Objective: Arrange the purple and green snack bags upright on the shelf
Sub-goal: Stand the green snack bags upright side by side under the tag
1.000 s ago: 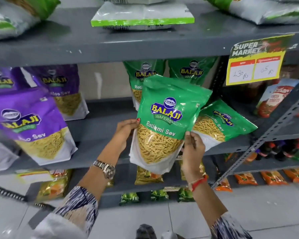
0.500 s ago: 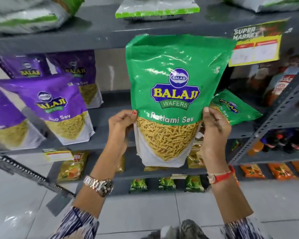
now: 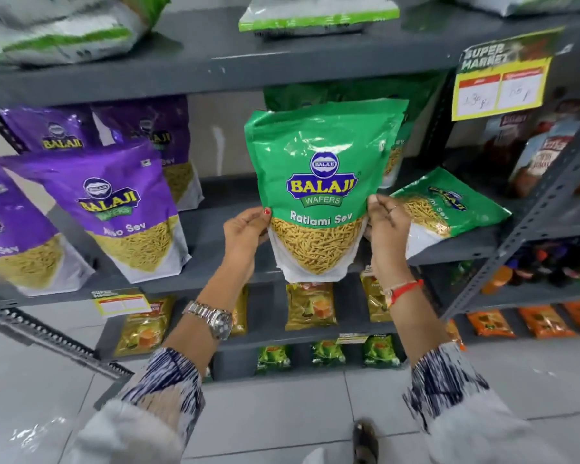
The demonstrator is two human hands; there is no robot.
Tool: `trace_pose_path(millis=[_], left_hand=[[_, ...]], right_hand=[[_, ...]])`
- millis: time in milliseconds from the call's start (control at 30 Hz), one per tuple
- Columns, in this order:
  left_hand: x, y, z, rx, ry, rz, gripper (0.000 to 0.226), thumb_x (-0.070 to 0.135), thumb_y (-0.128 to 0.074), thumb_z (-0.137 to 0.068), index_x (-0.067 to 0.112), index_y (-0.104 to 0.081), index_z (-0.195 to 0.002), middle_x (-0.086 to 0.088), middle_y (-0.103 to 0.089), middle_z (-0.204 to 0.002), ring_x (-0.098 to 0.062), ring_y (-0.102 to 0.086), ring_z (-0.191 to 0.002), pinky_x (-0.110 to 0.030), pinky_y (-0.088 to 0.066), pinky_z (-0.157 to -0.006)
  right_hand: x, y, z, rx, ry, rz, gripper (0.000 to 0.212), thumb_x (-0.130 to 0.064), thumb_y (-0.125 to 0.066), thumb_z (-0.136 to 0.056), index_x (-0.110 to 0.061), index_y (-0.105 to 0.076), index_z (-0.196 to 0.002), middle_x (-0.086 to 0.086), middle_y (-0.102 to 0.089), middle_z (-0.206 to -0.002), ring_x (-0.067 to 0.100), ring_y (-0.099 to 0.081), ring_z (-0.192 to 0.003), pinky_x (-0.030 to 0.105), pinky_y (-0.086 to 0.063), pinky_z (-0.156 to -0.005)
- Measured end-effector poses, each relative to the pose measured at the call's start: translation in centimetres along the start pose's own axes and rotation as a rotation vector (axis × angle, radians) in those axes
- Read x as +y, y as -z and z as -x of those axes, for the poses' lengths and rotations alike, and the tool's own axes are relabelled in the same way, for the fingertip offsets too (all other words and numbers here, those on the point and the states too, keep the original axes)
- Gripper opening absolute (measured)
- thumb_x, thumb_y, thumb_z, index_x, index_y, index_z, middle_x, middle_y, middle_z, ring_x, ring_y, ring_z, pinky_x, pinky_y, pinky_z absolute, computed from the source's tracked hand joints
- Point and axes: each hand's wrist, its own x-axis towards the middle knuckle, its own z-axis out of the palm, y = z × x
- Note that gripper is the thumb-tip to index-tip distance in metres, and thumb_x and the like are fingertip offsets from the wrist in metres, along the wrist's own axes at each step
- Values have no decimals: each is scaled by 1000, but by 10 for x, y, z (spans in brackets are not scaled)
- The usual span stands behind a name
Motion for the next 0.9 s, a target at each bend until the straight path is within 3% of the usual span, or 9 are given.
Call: trace_pose_path(millis=[233, 367, 467, 567, 633, 700, 767, 833, 900], left_hand=[[-18, -24, -56, 36, 68, -37, 17, 2, -54, -85, 14, -64, -79, 17, -71, -59, -4, -65, -68, -15, -56, -67], [-33, -24, -73, 55, 60, -78, 19, 0, -54, -85, -5, -60, -102, 19, -71, -60, 0, -67, -64, -13, -56, -65], [-41, -24, -75, 67, 53, -106, 18, -1, -53, -84, -4, -61, -101, 20, -71, -60, 2, -66, -63, -16, -56, -67], [-42, -26, -75, 115, 19, -107, 29, 0, -57, -82, -3, -59, -111, 10, -75, -83, -3, -65, -75, -17, -54, -78], [-44, -33, -65, 192, -86, -190, 36, 3, -61, -80, 2, -57, -116, -4, -66, -108, -8, -59, -90, -7, -49, -77], [-47, -45, -46, 364, -230, -294, 36, 9, -66, -78, 7, -58, -113, 3, -55, -102, -3, -50, -85, -2, -43, -67], [-53, -65, -23, 440, -366, -330, 25, 13, -67, -77, 12, -58, -100, 5, -45, -87, -2, -42, -73, -10, -38, -62], [-60, -93, -6, 301, -445, -374, 17, 18, -65, -78, 15, -55, -92, -3, -48, -85, -4, -42, -72, -15, -36, -65], [-65, -123, 0, 72, -493, -457, 15, 21, -62, -81, 12, -56, -92, -5, -51, -90, -5, -46, -79, -12, -37, -71]], right_hand=[[24, -5, -58, -54, -18, 28, 15, -37, -58, -84, -24, -63, -90, 7, -66, -94, 25, -60, -94, 48, -47, -93], [38, -6, -75, -121, -43, 69, 27, -49, -58, -77, -25, -62, -90, 11, -67, -95, 23, -64, -87, 42, -52, -84], [47, -4, -77, -146, -65, 85, 27, -45, -58, -81, -22, -63, -95, 21, -67, -106, 36, -64, -100, 49, -50, -92], [48, -1, -82, -150, -55, 96, 27, -42, -56, -82, -23, -63, -99, 16, -67, -108, 29, -64, -100, 47, -50, -93], [40, 2, -80, -117, -14, 95, 14, -28, -54, -88, -27, -62, -99, 9, -67, -106, 25, -63, -104, 49, -48, -99], [32, 12, -78, -39, 29, 97, 13, -16, -54, -90, -21, -62, -99, 8, -67, -103, 20, -63, -100, 43, -51, -95], [25, 30, -78, 112, 47, 65, 14, -6, -54, -88, -13, -61, -98, 13, -66, -96, 18, -65, -88, 31, -55, -82], [23, 54, -80, 342, 43, 29, 14, -3, -55, -85, -14, -62, -91, 12, -67, -85, 17, -63, -73, 29, -56, -64], [28, 76, -85, 576, 33, 70, 7, -8, -61, -84, -8, -63, -90, 3, -65, -74, 10, -60, -62, 29, -51, -59]])
